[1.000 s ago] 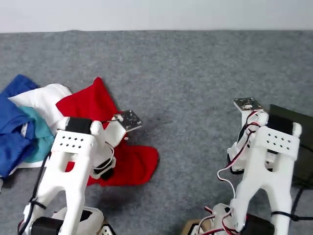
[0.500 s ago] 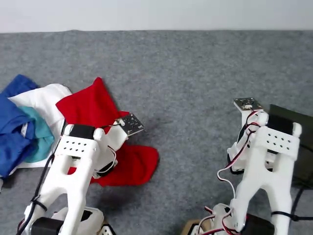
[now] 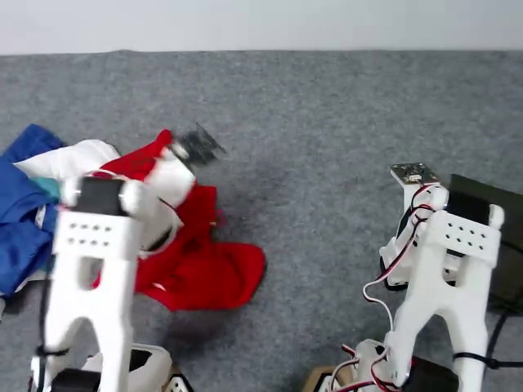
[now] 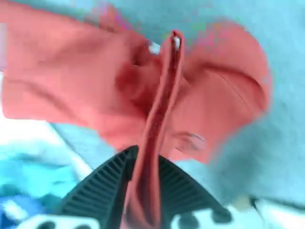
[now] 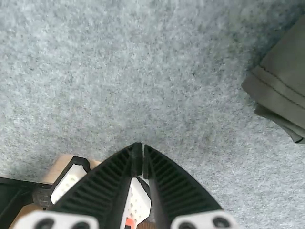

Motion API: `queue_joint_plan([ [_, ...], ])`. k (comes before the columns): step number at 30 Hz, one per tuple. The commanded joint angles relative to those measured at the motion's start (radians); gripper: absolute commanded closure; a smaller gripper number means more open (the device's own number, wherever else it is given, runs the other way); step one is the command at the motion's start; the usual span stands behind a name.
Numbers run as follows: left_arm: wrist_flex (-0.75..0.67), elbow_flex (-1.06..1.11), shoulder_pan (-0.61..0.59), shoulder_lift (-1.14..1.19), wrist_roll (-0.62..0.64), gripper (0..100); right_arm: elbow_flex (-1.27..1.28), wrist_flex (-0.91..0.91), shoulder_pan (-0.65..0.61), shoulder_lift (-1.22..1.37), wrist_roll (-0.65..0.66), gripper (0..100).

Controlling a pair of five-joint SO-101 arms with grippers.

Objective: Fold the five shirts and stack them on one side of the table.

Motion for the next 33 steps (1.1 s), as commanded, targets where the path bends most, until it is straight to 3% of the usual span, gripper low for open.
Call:
queue_joint_plan([
  [1, 0.029, -0.143, -0.057, -0.078, 0.02, 99, -0.012, 0.002, -0.007, -0.021, -0.006, 98.8],
  [9, 0.029, -0.216, -0.37, -0.259, 0.017, 99, -0.046, -0.019, -0.076, -0.021, -0.005, 98.8],
  [18, 0.029, -0.18, -0.773, -0.439, 0.015, 99, -0.245, -0.136, -0.398, 0.007, -0.006, 98.8],
  [25, 0.028, 0.102, -0.807, -0.535, 0.014, 99, -0.44, -0.26, -0.621, 0.314, -0.003, 98.0],
  [33, 0.026, 0.337, -0.81, -0.641, 0.012, 99, -0.76, -0.251, -0.808, 0.619, 0.16, 84.9],
])
